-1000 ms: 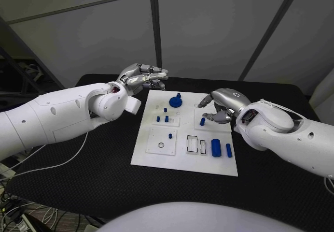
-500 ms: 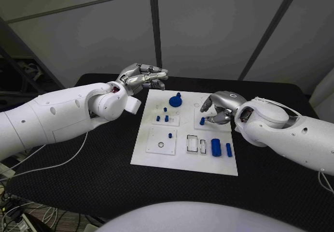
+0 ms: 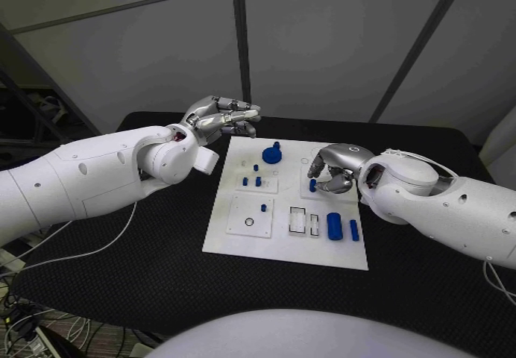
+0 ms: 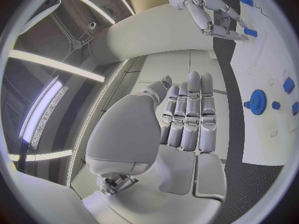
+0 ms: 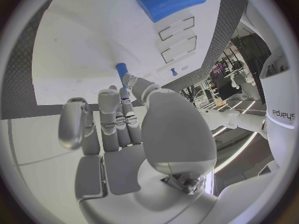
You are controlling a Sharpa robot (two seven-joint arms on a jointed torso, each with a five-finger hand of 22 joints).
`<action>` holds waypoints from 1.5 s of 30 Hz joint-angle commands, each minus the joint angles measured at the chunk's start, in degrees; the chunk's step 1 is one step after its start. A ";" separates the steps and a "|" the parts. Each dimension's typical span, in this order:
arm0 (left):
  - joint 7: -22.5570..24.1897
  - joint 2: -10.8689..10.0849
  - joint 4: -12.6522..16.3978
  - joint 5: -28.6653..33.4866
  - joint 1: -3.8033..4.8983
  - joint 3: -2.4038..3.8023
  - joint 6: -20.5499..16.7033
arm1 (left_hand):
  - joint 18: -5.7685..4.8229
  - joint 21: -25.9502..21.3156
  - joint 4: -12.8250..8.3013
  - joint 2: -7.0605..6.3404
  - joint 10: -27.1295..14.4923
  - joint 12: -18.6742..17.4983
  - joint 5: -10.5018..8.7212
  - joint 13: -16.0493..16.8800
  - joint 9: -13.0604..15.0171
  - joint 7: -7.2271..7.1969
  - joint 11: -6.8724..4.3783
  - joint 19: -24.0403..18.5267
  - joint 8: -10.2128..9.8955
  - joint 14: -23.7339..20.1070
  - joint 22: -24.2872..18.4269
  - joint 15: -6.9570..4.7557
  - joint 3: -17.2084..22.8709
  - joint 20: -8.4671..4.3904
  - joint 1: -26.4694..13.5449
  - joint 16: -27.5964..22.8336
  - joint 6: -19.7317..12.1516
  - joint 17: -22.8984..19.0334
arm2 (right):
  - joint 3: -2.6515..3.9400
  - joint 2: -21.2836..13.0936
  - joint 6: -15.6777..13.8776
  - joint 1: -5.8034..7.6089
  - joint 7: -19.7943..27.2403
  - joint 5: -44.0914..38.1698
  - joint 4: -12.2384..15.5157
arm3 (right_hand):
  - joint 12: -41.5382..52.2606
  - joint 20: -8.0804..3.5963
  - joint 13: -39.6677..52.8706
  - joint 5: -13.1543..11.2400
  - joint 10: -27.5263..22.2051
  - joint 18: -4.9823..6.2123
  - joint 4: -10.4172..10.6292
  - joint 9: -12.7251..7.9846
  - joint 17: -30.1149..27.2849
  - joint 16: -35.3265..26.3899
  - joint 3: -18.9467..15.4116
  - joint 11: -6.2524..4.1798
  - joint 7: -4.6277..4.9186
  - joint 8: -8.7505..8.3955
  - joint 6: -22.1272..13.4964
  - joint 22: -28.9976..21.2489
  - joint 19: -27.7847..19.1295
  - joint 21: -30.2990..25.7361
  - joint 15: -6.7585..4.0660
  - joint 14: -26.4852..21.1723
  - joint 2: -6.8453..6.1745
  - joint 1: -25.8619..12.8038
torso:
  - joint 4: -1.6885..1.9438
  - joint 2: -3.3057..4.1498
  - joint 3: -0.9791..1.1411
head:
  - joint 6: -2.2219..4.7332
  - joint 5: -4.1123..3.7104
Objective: Assemble the parts on the task board
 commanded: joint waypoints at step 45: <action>-0.14 0.14 -0.49 0.28 0.02 0.06 0.67 | -0.87 -0.46 -0.20 0.86 -0.23 -0.33 -0.38 -0.06 0.09 -0.19 -0.09 0.46 -0.13 0.42 -0.21 0.13 -0.24 0.10 0.12 -0.49 -0.37 0.07 | 0.12 -4.31 -10.14 0.05 1.42 0.04 10.84 | 0.94 -2.30 1.34 -0.44 10.85 -1.62 0.29 2.94 4.67 5.72 1.69 -2.98 -2.67 2.33 7.63 9.85 4.05 8.27 -2.70 1.52 3.35 1.37 | -0.04 -0.08 -0.03 | -0.02 -0.01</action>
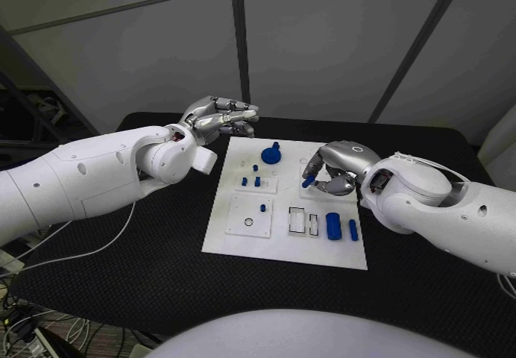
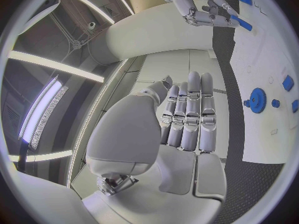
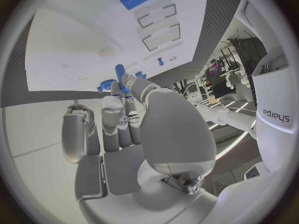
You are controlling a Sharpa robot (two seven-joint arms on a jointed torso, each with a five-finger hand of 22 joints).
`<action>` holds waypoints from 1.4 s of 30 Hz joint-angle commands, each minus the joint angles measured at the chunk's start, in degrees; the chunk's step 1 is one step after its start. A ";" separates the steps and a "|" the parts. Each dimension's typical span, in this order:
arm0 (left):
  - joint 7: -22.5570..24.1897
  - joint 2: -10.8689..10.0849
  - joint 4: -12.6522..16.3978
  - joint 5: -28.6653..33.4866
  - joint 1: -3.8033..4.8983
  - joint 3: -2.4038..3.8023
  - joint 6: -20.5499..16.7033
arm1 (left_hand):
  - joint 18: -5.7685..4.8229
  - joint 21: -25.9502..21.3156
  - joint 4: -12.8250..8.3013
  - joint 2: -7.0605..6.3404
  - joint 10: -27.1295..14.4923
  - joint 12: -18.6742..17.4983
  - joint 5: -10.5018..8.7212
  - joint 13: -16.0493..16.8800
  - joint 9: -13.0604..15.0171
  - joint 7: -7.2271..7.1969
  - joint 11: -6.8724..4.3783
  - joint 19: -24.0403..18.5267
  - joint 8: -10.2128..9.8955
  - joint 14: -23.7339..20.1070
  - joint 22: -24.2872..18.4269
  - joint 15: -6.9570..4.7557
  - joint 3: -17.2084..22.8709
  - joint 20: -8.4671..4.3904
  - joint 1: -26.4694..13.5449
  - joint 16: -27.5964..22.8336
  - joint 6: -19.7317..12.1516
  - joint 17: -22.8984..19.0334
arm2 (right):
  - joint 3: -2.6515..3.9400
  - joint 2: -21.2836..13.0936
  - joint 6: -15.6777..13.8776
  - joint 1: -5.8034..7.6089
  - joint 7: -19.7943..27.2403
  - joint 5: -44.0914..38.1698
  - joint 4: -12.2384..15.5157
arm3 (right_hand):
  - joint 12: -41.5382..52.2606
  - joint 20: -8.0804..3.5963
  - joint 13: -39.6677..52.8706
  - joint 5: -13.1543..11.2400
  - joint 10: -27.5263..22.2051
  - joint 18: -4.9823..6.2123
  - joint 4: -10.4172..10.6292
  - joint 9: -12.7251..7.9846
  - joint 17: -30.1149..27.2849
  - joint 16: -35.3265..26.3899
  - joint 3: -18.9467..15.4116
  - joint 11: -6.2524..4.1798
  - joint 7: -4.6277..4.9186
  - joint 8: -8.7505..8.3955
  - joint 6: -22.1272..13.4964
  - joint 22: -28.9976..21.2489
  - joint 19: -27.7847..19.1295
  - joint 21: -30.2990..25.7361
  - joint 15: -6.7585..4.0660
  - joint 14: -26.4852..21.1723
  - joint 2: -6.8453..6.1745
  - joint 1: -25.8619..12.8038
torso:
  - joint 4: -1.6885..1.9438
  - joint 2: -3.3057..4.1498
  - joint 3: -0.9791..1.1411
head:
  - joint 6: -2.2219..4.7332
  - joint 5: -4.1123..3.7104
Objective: Assemble the parts on the task board
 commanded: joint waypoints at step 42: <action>-0.08 1.25 -0.66 0.27 0.05 0.06 1.01 | -0.87 -0.33 -0.27 0.79 -0.24 -0.33 -0.38 -0.06 0.07 -0.17 -0.07 0.54 -0.11 0.46 -0.20 0.13 -0.25 0.09 -0.09 -0.41 -0.38 0.10 | -4.08 14.55 4.30 -2.25 3.47 0.98 -3.10 | -1.36 -0.42 -0.06 0.19 0.34 -0.58 0.29 1.67 -0.75 -0.64 -0.67 -0.16 0.12 -0.75 -0.49 9.57 1.98 -0.35 -0.21 -0.39 0.41 -0.71 | 0.07 0.14 0.02 | -1.33 2.12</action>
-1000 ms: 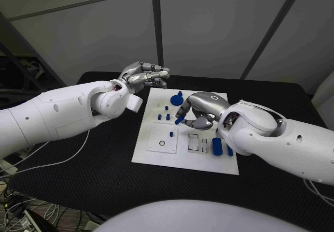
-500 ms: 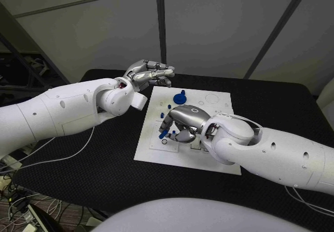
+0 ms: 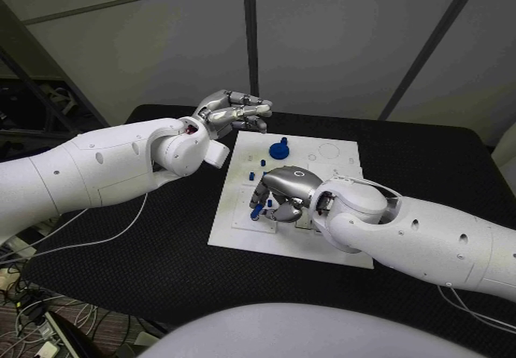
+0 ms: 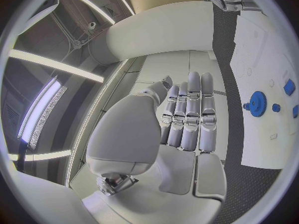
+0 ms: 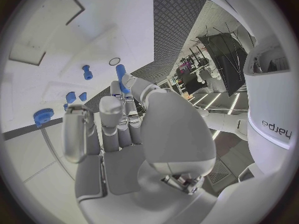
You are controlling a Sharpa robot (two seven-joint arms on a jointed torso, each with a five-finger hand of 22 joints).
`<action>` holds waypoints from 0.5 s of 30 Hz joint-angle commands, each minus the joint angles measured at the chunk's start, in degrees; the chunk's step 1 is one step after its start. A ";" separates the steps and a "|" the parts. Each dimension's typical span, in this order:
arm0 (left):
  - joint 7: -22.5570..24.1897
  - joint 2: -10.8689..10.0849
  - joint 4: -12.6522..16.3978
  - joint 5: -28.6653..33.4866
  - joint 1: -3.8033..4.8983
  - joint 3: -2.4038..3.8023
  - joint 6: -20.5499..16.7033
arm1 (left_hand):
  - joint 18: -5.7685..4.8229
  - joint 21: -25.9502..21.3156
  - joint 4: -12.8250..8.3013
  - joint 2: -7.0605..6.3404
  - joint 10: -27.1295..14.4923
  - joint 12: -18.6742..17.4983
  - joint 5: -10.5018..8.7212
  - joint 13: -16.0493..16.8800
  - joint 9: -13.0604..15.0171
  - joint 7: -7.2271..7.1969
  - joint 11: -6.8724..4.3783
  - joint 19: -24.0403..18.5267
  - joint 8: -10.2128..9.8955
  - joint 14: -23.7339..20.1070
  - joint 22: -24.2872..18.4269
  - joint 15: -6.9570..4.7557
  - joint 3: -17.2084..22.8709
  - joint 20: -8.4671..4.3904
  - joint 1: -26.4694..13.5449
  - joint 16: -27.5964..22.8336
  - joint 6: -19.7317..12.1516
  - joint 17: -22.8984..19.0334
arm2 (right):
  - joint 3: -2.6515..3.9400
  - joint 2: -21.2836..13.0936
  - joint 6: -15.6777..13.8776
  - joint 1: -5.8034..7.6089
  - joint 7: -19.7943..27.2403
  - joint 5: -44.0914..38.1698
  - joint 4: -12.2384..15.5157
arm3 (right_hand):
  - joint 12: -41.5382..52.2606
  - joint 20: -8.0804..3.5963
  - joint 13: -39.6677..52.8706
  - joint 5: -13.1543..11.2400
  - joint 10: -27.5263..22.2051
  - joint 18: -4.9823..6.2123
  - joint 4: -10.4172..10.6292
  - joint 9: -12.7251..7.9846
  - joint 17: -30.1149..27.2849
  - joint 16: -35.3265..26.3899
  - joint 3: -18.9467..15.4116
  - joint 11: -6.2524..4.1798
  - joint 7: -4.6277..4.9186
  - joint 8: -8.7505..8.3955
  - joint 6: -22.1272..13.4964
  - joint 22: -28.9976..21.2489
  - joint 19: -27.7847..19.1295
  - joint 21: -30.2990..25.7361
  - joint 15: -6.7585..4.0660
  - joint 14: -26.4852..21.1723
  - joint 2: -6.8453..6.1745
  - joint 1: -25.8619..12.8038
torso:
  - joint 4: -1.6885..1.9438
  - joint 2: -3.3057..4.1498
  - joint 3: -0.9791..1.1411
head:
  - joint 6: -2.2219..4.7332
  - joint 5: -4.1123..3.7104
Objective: Assemble the parts on the task board
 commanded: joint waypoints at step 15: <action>-0.15 0.11 0.00 0.27 0.08 0.06 0.83 | -0.90 -0.39 -0.04 0.61 -0.26 -0.34 -0.38 -0.06 0.09 -0.15 -0.04 0.35 -0.12 0.48 -0.14 0.17 -0.16 -0.09 0.04 -0.28 -0.40 0.07 | -0.36 1.36 3.48 0.07 -1.66 -2.93 -1.26 | -0.43 -0.21 0.08 0.17 -0.07 -0.60 0.13 1.55 0.03 -0.29 -0.17 0.24 0.20 0.29 0.06 9.56 2.21 -0.31 0.00 -0.17 0.09 -0.31 | 0.03 0.01 -0.04 | -0.49 -0.10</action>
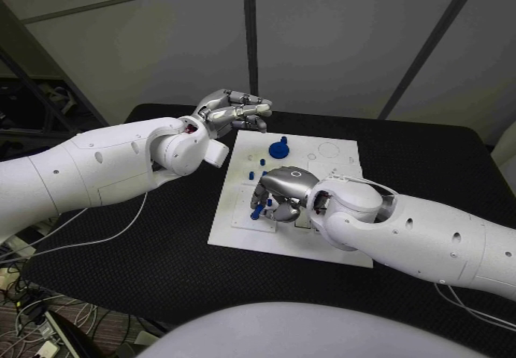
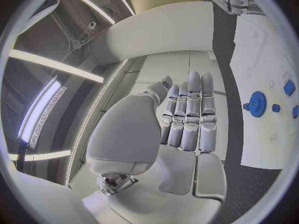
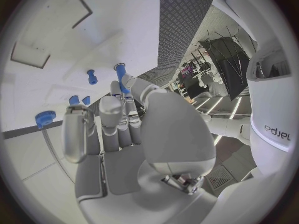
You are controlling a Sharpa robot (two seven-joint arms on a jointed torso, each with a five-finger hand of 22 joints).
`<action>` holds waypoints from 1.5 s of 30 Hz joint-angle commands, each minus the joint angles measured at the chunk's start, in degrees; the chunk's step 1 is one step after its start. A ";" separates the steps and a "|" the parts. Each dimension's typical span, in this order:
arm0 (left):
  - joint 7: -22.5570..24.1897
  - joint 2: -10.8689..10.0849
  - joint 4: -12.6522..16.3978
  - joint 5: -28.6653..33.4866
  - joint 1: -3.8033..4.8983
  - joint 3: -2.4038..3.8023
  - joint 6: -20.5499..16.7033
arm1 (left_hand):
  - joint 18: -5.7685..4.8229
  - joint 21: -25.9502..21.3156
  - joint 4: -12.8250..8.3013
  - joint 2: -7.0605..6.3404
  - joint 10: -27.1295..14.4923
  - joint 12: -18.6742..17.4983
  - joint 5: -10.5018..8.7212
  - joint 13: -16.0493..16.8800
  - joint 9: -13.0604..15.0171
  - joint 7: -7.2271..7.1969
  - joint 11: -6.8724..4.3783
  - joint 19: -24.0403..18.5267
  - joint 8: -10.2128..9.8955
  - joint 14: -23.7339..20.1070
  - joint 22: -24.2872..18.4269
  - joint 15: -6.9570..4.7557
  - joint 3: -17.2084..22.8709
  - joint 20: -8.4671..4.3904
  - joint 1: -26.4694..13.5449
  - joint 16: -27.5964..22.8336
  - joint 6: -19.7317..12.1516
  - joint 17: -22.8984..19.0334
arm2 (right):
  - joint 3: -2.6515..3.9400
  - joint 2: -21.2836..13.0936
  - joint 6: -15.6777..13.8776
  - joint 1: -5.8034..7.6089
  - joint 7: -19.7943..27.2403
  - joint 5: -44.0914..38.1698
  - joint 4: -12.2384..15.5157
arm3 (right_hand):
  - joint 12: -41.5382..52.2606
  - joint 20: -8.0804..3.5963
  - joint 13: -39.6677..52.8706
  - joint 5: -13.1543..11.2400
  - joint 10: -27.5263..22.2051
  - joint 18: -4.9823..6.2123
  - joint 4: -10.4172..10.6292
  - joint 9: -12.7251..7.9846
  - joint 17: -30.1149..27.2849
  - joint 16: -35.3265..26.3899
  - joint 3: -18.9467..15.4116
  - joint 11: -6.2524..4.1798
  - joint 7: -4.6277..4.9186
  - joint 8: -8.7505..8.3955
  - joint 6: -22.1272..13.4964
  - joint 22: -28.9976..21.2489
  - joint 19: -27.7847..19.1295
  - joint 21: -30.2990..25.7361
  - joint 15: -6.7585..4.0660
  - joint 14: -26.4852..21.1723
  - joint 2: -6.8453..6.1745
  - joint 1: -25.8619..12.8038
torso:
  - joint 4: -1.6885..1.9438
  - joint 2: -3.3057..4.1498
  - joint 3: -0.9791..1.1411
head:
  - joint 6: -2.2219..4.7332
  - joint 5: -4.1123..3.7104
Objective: Assemble the parts on the task board
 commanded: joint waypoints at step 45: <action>-0.98 -0.47 -0.16 0.26 0.00 -0.11 2.61 | -0.94 -0.74 -0.27 0.30 -0.54 -0.47 -0.39 -0.09 0.05 -0.06 0.05 0.31 -0.24 0.12 -0.41 0.05 -0.53 -0.04 0.03 -0.77 -0.75 0.11 | -1.02 -12.14 -10.39 0.65 0.62 5.98 9.96 | 6.76 2.33 0.62 -3.96 -10.07 2.22 4.41 -3.14 -13.66 -9.15 -8.36 2.67 2.72 -0.55 -8.77 0.78 -3.35 -13.36 2.36 -3.39 -3.23 0.45 | -0.32 -0.22 -0.07 | 0.99 -1.53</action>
